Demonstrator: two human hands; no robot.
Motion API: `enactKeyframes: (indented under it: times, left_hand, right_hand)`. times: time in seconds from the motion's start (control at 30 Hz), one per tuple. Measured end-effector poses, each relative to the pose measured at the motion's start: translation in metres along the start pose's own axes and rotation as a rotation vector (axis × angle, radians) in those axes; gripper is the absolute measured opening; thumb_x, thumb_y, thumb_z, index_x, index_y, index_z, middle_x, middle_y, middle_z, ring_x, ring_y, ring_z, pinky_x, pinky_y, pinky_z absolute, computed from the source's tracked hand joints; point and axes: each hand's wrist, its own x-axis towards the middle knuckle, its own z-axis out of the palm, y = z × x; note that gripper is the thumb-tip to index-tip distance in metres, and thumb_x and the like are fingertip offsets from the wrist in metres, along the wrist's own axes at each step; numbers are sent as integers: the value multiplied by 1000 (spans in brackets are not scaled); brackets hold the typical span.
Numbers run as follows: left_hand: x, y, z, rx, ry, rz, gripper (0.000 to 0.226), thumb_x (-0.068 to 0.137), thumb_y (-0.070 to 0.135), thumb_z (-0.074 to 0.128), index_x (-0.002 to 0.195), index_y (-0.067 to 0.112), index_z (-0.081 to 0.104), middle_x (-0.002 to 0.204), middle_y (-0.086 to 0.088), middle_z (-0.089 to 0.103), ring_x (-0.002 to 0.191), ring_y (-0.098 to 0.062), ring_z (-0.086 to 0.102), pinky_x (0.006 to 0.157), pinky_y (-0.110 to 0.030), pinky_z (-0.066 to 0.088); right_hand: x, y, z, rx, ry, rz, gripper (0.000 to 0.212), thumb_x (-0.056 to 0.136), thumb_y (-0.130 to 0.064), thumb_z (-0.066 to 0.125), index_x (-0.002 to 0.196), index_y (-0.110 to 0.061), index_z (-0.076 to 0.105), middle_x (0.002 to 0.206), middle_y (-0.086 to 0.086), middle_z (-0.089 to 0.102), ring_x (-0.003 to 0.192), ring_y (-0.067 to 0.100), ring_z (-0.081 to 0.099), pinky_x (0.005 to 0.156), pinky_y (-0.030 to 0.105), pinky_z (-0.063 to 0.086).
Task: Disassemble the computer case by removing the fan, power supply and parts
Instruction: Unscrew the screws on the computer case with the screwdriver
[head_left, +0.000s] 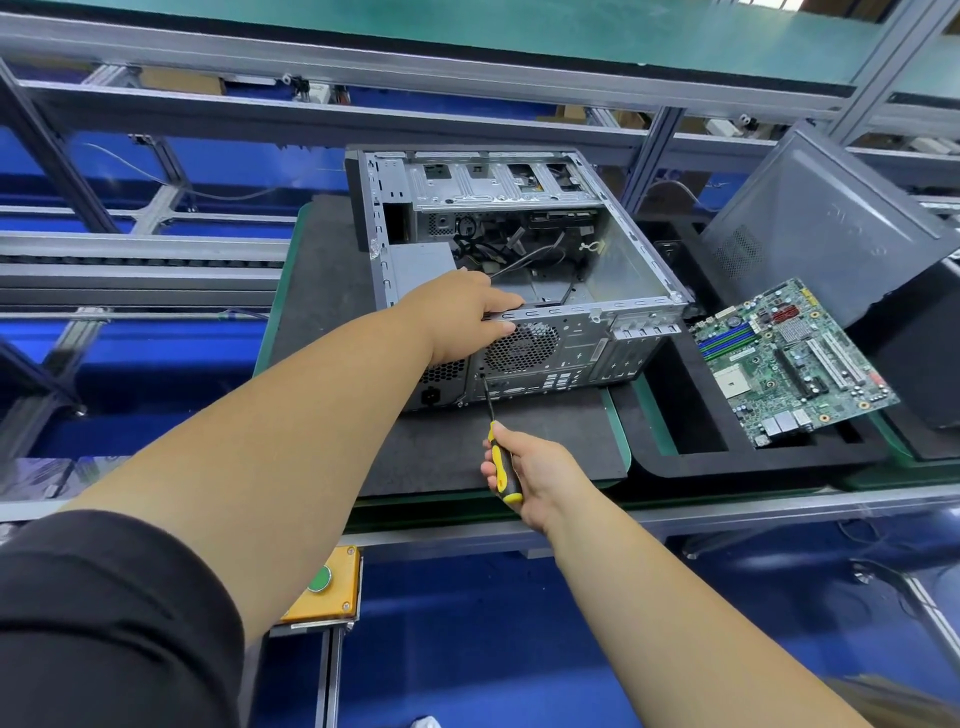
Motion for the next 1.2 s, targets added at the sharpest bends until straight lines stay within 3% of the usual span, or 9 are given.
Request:
enactKeyframes:
  times: [0.17,0.27,0.33,0.5,0.6,0.73,0.93,1.03,1.2]
  left_hand:
    - [1,-1,0,1,10,2,45,99,41,48,142,31,47,96,3,45,100,-17,42,84,-28,33]
    - [1,-1,1,-5,10,9,44,99,40,48,143,31,47,96,3,45,99,-16,42,85,-29,34]
    - [1,-1,1,-3,9,12,45,99,40,48,143,31,47,96,3,45,99,-17,42,85,-30,33]
    - [1,-1,0,5,8,12,44,99,41,48,142,31,47,95,4,43,101,-18,43,88,-32,36]
    - [1,-1,0,12,6,19,45,99,40,48,143,31,47,96,3,43,105,-21,45,87,-31,35]
    - [1,-1,0,10,5,16,45,99,41,48,143,31,47,97,3,44,107,-22,46,90,-31,36]
    - [1,-1,1,11,12,16,45,99,41,48,142,31,47,97,2,44,107,-22,47,87,-30,34]
    - [1,-2,1,2,13,12,45,99,41,48,143,31,47,97,3,45,107,-21,46,86,-30,34]
    - [0,-1,1,3,15,10,45,99,41,47,143,31,47,97,2,45,105,-20,45,86,-30,35]
  right_hand:
    - [-3,-1,7,-275,120,-177,26,91,-29,70,81,-16,49,76,5,59,56,14,65,45,24,45]
    - [-3,-3,8,-721,354,-389,34,85,-30,71,75,-21,39,73,1,58,57,20,61,46,26,38]
    - [-1,-5,8,-867,410,-481,35,83,-28,70,74,-22,37,72,1,55,57,20,52,50,27,35]
    - [-3,-10,8,-455,182,-165,22,88,-34,69,94,-16,57,75,3,57,61,15,53,53,27,39]
    - [-4,-9,2,-34,-29,63,34,96,-32,56,90,-2,71,73,7,63,53,11,52,51,23,43]
    - [-4,-1,-3,108,-140,74,39,101,-29,52,89,1,71,86,15,70,56,13,57,54,23,48]
    - [-4,3,5,-206,-5,-25,31,103,-35,47,97,-9,63,71,2,74,43,9,50,44,22,41]
    - [-8,-1,7,-482,86,-173,28,103,-36,46,98,-12,60,65,-1,73,40,10,54,45,23,42]
    - [-10,3,3,-1094,373,-500,25,98,-41,49,84,-20,56,73,1,70,65,23,68,64,36,57]
